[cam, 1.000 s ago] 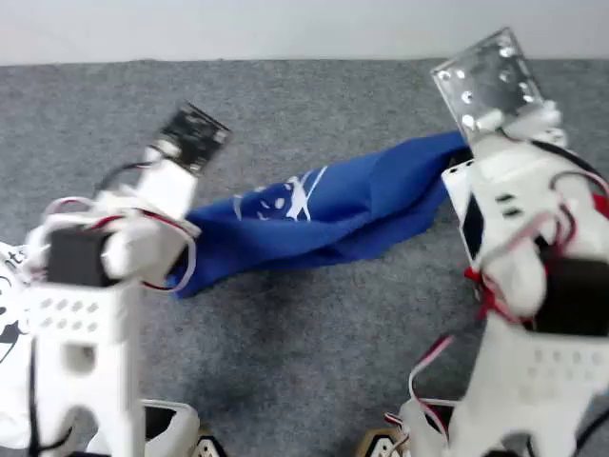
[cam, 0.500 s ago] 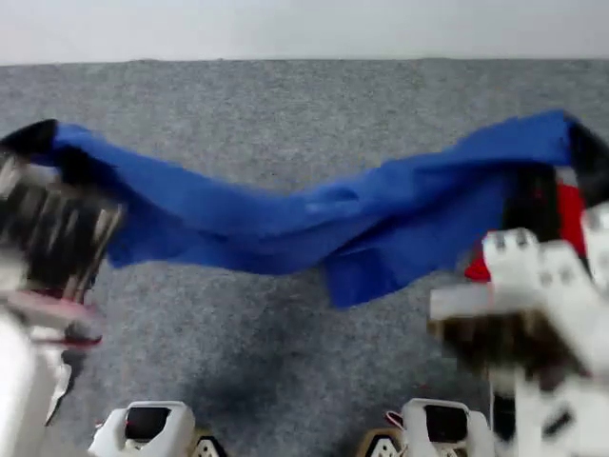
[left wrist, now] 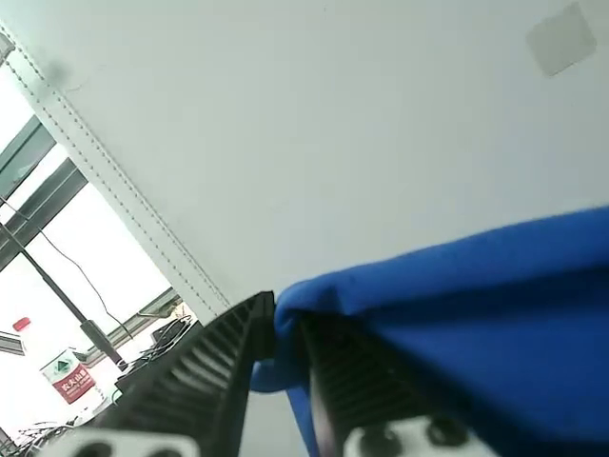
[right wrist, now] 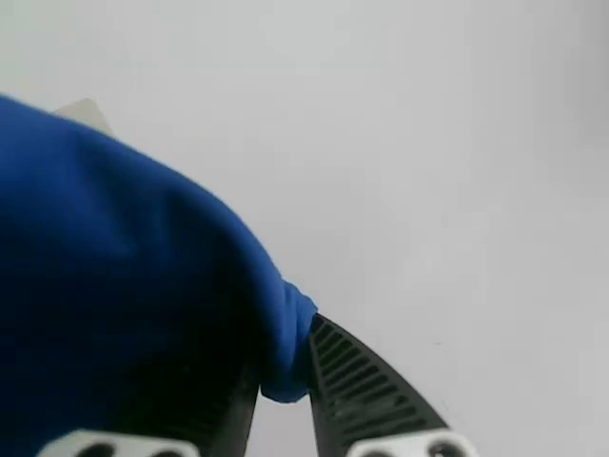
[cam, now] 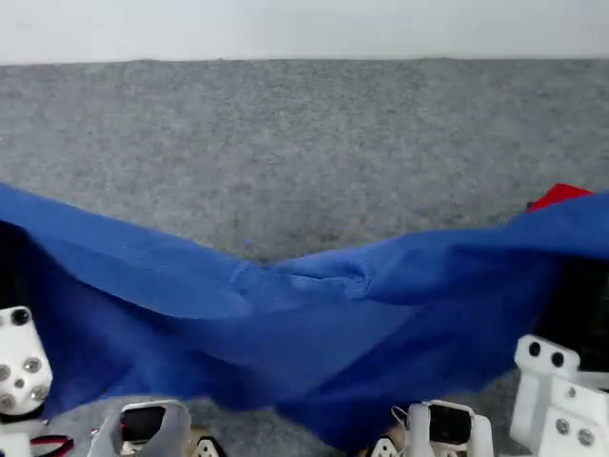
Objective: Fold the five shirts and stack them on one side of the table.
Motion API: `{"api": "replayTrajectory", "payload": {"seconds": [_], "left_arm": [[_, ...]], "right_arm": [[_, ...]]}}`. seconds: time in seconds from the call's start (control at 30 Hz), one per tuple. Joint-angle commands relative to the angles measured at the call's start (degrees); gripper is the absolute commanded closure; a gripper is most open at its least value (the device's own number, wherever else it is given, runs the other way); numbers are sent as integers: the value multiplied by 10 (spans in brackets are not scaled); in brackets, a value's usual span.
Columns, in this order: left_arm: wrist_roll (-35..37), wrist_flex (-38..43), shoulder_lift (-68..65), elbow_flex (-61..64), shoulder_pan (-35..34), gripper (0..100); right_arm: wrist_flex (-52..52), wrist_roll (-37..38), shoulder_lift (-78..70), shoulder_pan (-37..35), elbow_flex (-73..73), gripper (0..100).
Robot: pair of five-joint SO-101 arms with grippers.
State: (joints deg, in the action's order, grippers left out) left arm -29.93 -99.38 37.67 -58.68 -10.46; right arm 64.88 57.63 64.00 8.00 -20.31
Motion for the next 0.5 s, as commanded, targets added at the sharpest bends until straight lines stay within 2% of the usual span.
{"api": "replayTrajectory", "payload": {"seconds": [0.0,0.17,0.3,0.4,0.47], "left_arm": [[-4,-12,28,77,-3,985],[-5,-11,118,297,-2,985],[-28,-5,174,495,-2,985],[-38,42,182,633,-4,985],[-37,106,182,719,-4,985]], "right_arm": [[-13,8,-34,5,3,988],[-9,4,-91,0,52,988],[-7,11,-114,-47,151,988],[-16,31,-122,-85,250,988],[-58,35,-128,-102,331,988]]}}
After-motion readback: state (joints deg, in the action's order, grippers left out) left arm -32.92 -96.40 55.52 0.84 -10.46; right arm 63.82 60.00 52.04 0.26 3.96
